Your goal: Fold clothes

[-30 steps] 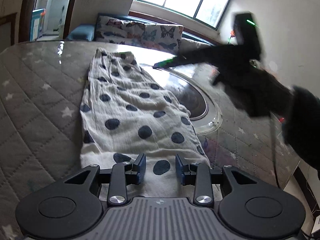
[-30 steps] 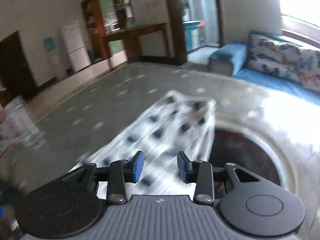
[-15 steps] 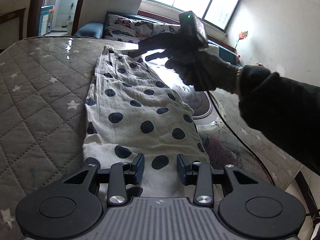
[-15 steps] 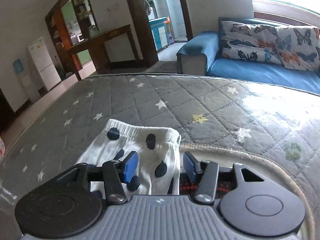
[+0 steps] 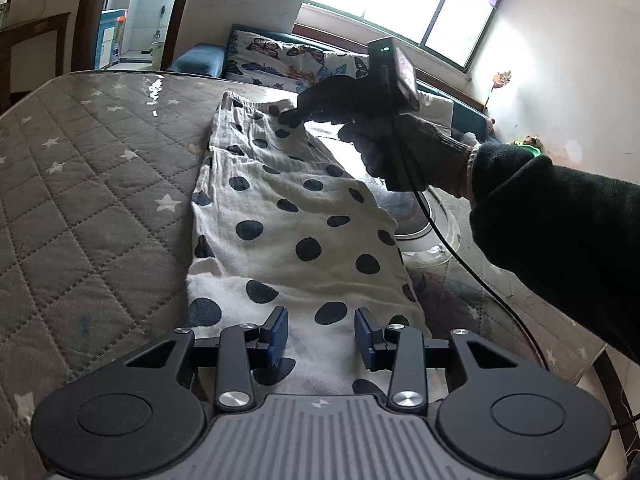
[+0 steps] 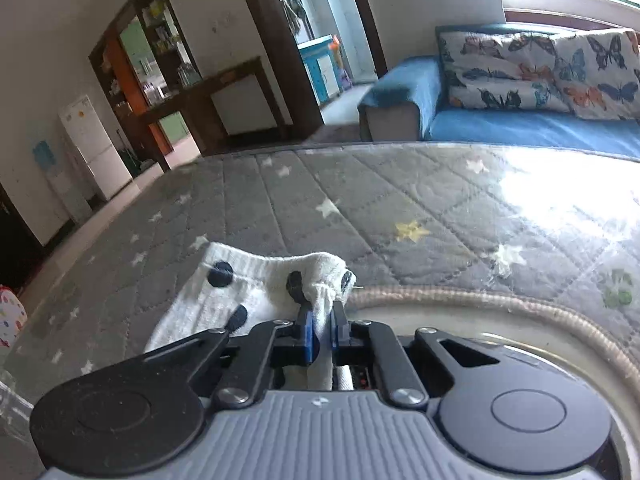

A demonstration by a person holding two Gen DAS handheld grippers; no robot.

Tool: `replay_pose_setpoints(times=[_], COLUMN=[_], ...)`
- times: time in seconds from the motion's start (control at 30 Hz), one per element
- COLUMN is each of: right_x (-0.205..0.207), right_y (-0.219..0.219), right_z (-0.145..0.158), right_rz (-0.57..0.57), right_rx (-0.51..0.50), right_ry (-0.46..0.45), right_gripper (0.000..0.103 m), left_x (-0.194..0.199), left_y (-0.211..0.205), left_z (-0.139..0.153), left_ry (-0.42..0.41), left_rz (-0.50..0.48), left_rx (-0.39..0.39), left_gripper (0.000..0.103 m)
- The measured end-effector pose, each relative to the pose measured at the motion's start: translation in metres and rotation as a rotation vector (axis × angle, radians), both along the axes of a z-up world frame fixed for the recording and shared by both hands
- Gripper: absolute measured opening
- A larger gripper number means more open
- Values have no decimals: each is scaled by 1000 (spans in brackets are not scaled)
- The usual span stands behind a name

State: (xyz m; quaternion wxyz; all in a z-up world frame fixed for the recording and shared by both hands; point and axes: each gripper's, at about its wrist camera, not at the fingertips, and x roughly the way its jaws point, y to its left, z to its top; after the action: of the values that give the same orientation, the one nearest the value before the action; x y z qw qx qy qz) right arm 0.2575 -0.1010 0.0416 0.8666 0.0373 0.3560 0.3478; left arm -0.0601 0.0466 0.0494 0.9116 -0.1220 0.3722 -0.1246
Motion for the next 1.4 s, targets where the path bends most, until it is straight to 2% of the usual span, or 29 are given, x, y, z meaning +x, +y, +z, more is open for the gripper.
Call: replay_pose_setpoints(times=[0.23,0.33,0.6,0.83,0.93,1.13,1.27,1.4], right_x=[-18,-43,-142,-254,-297,-367,-390,-411], right_y=[-8,-13,-30,-48,-55,-56,-54,-58], right_z=[18,33,69,86,83,60,51,43], right_rz=[48,100,284,486,579,757,813,868], right_rx=[68,103,138,150,88,-167,-277,-365], right_ry=[-19,-37,-70,-97,-146,-356,-484,-597], right_gripper=[5,5,5,5,5,5,5,5], left_x=[0,-2,-11,-23,-31,-42,-38,-15], left_y=[9,15,37,63,75,89,83,67], left_z=[1,1,0,5,8,25,43,44], left_ry=[-11,-17,-38,-64,-73,-126,-189,-183], left_rz=[27,39,99,159,176,191,121,25], left_rx=[8,8,5,6,10,17,-11,-30], left_gripper=[40,40,40,41,45,45,49,50])
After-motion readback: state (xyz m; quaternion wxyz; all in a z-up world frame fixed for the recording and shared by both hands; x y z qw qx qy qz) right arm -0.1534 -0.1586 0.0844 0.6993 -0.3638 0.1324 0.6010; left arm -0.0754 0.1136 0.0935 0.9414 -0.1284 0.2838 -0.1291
